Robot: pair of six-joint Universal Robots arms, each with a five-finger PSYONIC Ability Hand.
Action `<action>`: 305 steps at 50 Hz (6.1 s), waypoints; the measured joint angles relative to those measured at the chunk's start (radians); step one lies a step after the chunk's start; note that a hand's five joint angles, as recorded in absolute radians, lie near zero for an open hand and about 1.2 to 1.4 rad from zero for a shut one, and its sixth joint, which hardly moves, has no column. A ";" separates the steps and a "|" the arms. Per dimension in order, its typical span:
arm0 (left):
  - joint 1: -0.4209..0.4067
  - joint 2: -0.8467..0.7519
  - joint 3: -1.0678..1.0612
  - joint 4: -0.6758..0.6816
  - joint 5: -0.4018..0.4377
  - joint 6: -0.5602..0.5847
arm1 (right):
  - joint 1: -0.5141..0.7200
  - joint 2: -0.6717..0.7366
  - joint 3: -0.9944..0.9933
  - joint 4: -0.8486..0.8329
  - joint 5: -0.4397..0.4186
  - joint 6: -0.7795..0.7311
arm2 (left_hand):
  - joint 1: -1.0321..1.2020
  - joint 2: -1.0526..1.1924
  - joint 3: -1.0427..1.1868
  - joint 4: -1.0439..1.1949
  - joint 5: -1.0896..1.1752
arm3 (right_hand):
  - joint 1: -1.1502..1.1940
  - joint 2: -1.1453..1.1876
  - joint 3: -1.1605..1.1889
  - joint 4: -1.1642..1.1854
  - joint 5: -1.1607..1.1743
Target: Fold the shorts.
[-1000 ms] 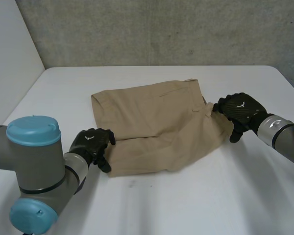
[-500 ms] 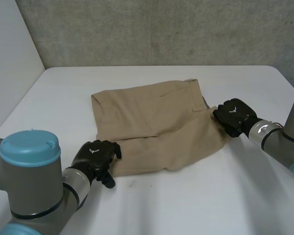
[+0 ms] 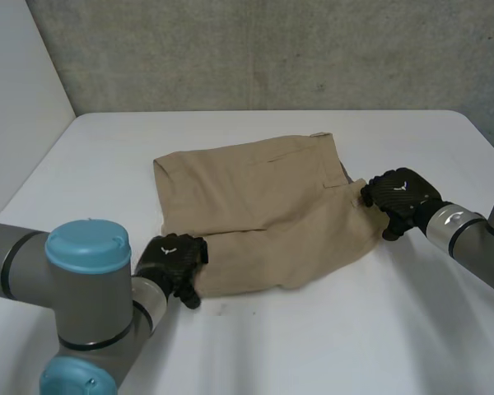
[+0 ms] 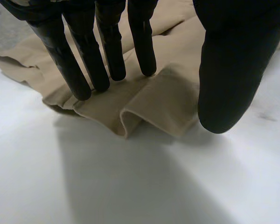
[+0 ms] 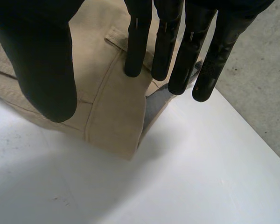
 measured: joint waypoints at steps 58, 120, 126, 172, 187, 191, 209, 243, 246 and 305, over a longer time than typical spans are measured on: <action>0.054 -0.118 0.197 0.001 -0.030 0.005 | 0.012 0.124 -0.142 0.007 0.009 -0.053 | 0.556 0.609 0.603 0.605 0.587 | 0.384 0.532 0.532 0.551 0.484; 0.056 0.294 -0.094 -0.146 0.046 0.005 | 0.216 -0.185 0.198 -0.002 0.479 0.350 | -0.097 -0.112 -0.117 -0.120 -0.111 | 0.396 0.532 0.543 0.554 0.506; -0.002 0.319 -0.219 -0.091 0.052 0.000 | 0.216 -0.181 0.200 0.001 0.477 0.348 | 0.009 -0.010 -0.011 -0.012 -0.006 | 0.396 0.532 0.543 0.554 0.506; 0.062 -0.040 0.129 0.023 -0.001 0.103 | 0.252 -0.180 0.237 -0.024 0.479 0.331 | -0.049 -0.068 -0.059 -0.077 -0.070 | 0.396 0.532 0.543 0.554 0.520; 0.030 0.420 -0.169 -0.025 0.009 0.092 | 0.252 -0.179 0.238 -0.026 0.478 0.331 | -0.062 -0.076 -0.071 -0.086 -0.083 | 0.396 0.532 0.543 0.554 0.520; -0.006 0.488 -0.254 -0.036 0.010 0.090 | 0.252 -0.179 0.239 -0.029 0.477 0.331 | 0.068 0.059 0.053 0.053 0.057 | 0.396 0.532 0.543 0.554 0.520; -0.034 0.343 -0.288 -0.026 0.047 0.096 | 0.253 -0.178 0.250 -0.031 0.471 0.331 | -0.018 -0.010 -0.006 -0.019 -0.017 | 0.396 0.532 0.543 0.554 0.520; 0.013 -0.052 0.049 0.057 -0.032 0.099 | 0.267 -0.153 0.263 -0.047 0.465 0.298 | 0.139 0.164 0.164 0.158 0.158 | 0.396 0.532 0.543 0.554 0.520; 0.014 -0.059 0.058 0.073 -0.032 0.099 | 0.267 -0.151 0.261 -0.047 0.465 0.298 | 0.216 0.207 0.205 0.201 0.199 | 0.396 0.532 0.543 0.554 0.520; 0.195 0.811 0.165 -0.631 0.287 0.105 | 0.253 -0.778 -0.045 0.623 0.402 -0.019 | 0.582 0.639 0.637 0.635 0.579 | 0.396 0.532 0.547 0.555 0.520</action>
